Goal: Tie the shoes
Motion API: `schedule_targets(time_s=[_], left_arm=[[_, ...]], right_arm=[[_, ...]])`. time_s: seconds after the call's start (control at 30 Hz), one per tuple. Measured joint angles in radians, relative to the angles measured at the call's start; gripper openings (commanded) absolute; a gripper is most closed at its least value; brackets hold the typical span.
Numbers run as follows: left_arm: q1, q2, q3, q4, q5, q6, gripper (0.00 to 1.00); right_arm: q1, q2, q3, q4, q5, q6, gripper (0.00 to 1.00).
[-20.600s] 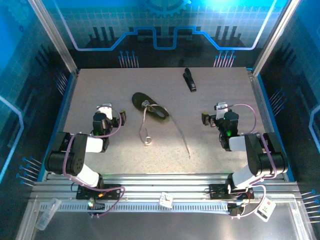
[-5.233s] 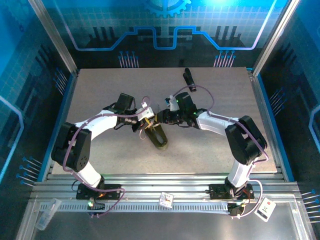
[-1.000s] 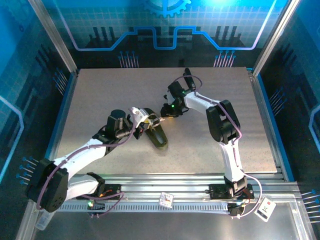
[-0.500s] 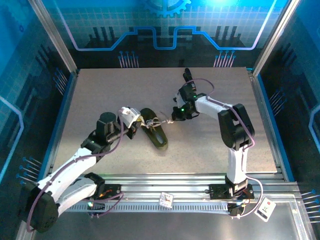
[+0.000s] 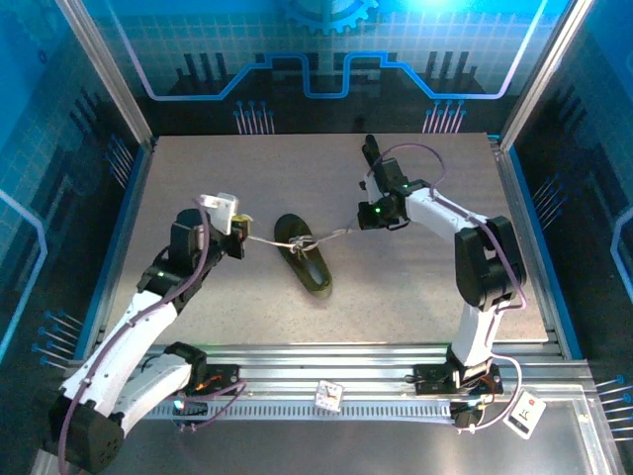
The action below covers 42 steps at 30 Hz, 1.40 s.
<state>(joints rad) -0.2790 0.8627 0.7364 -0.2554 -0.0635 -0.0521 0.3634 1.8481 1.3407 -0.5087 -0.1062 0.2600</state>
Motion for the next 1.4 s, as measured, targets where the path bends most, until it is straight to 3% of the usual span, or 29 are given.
schedule_targets(time_s=[0.23, 0.57, 1.03, 1.4], left_arm=[[0.111, -0.079, 0.055, -0.319, -0.175, -0.267, 0.0], [0.194, -0.098, 0.055, -0.649, -0.254, -0.477, 0.0], [0.226, -0.086, 0.053, -0.723, -0.266, -0.576, 0.0], [0.428, -0.111, 0.063, -0.777, -0.264, -0.583, 0.0]], right_arm=[[-0.004, -0.037, 0.0, -0.018, 0.091, -0.08, 0.0], [-0.048, -0.035, 0.012, -0.061, 0.197, -0.185, 0.0], [-0.175, 0.018, 0.096, -0.069, 0.243, -0.269, 0.0], [-0.227, 0.13, 0.166, -0.108, 0.225, -0.298, 0.0]])
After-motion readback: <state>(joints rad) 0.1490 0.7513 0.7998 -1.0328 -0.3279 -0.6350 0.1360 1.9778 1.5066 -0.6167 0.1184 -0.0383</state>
